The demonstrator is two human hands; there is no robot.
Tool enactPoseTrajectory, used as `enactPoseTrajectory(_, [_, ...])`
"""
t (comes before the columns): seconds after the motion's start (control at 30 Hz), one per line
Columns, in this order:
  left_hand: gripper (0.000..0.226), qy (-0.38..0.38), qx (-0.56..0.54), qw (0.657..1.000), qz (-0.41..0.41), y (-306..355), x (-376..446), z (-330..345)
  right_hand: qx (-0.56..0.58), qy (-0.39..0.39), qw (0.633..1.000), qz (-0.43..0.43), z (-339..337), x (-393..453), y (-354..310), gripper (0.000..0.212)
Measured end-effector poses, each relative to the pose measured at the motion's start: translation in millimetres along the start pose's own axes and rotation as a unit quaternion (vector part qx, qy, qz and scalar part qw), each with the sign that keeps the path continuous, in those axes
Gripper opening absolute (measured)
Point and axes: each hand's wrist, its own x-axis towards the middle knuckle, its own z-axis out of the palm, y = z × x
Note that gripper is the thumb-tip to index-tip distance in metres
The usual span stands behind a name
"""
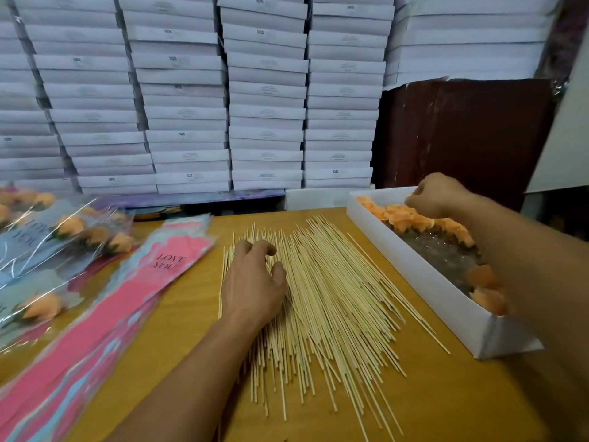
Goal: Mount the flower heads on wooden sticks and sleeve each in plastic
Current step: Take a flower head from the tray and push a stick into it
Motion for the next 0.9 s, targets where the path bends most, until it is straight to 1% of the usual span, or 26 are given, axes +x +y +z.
enactPoseTrajectory(0.1, [0.025,-0.009,0.000,1.000,-0.006,1,-1,0,-0.048,-0.003,0.998,0.045,2,7,35,0.045])
enactPoseTrajectory(0.2, [0.025,-0.008,-0.001,1.000,-0.006,2,-1,0,-0.164,-0.053,0.982,0.073,14,5,64,0.061])
enactPoseTrajectory(0.23, [0.025,-0.007,-0.002,1.000,-0.006,2,-1,0,-0.201,-0.072,0.974,0.072,19,2,71,0.060])
enactPoseTrajectory(0.3, [0.024,-0.009,-0.003,1.000,-0.006,2,-2,0,-0.227,-0.085,0.968,0.065,26,-4,77,0.052])
enactPoseTrajectory(0.4, [0.022,-0.014,-0.005,1.000,-0.010,1,-1,0,-0.223,-0.096,0.968,0.061,23,-11,70,0.032])
enactPoseTrajectory(0.47, [0.022,-0.014,-0.006,1.000,-0.011,0,-1,1,-0.222,-0.078,0.969,0.072,20,-12,67,0.023])
enactPoseTrajectory(0.53, [0.021,-0.013,-0.007,1.000,-0.011,-1,-1,1,-0.225,-0.040,0.970,0.078,19,-10,68,0.022])
enactPoseTrajectory(0.6, [0.020,-0.014,-0.006,1.000,-0.013,-1,-1,1,-0.209,-0.016,0.974,0.086,20,-5,71,0.026])
enactPoseTrajectory(0.7, [0.019,-0.014,-0.002,1.000,-0.011,0,-1,1,-0.170,-0.016,0.979,0.110,19,1,78,0.029])
enactPoseTrajectory(0.83, [0.018,-0.015,-0.007,1.000,-0.008,0,-1,1,-0.098,-0.011,0.986,0.138,16,3,87,0.019])
enactPoseTrajectory(0.9, [0.018,-0.019,-0.007,1.000,-0.010,1,-1,0,-0.075,-0.005,0.987,0.145,14,4,90,0.022])
